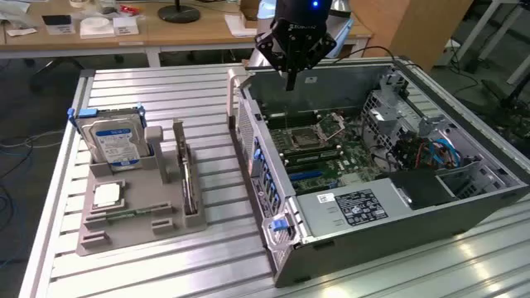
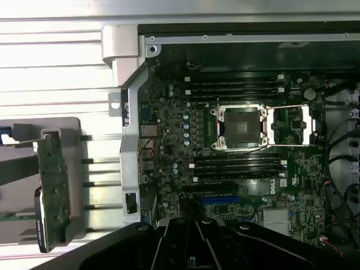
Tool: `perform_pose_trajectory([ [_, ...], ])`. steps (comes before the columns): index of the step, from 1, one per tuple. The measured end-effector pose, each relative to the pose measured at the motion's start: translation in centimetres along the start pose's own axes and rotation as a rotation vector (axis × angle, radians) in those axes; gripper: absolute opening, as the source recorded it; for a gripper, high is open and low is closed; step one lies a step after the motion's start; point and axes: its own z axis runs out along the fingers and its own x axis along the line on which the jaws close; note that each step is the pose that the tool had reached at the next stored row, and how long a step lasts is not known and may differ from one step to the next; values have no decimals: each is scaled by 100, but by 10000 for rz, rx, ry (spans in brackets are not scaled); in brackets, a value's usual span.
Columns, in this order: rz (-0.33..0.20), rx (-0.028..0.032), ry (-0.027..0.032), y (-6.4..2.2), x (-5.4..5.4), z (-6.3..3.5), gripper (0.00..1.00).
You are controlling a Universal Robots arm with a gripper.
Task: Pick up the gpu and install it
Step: 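Reach for the gpu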
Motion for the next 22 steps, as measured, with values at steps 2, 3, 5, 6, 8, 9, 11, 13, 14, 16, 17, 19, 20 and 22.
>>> perform_pose_trajectory([
  [2,-3,0,0,0,1,0,11],
  [3,-5,0,0,0,2,0,11],
  [5,-8,0,1,0,6,0,11],
  [6,-9,0,1,0,9,0,11],
  [8,-14,0,0,-1,16,0,11],
  [9,-16,0,1,-1,21,-1,11],
  [11,-20,-1,1,-2,33,0,11],
  [13,-23,0,1,-3,46,-1,11],
  [14,-25,0,1,-3,53,-1,11],
  [16,-28,0,1,-4,68,-2,11],
  [17,-30,-1,1,-5,76,-1,11],
  [19,-34,-1,1,-5,89,-2,11],
  [20,-36,-1,2,-6,97,-2,11],
  [22,-39,0,2,-7,116,-3,11],
])
